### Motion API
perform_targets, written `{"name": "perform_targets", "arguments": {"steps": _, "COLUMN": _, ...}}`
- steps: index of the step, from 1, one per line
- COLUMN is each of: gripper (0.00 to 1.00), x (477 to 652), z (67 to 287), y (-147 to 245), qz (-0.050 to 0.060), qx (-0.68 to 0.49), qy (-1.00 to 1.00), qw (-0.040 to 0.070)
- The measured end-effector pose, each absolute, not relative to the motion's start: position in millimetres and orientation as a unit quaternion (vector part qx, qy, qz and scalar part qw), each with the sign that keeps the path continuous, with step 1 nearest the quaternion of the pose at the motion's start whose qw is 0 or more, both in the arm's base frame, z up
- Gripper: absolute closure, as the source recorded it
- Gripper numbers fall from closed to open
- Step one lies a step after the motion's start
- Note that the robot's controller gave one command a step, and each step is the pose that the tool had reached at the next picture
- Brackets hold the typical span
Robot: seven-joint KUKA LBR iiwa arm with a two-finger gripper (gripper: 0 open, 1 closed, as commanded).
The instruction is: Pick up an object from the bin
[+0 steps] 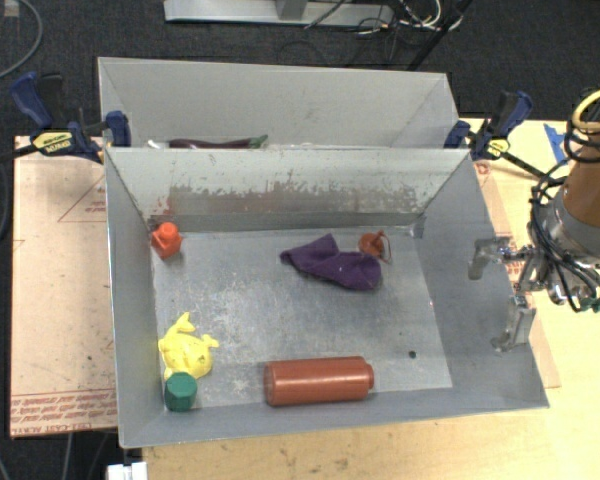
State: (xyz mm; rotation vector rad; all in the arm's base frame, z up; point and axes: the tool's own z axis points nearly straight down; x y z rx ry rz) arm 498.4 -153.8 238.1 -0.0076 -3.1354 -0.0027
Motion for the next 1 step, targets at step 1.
{"name": "perform_targets", "arguments": {"steps": 1, "gripper": 0.0, "x": 499.8, "z": 242.6, "y": -152.7, "qz": 0.0, "qx": 0.0, "qy": -1.0, "qw": -0.001}}
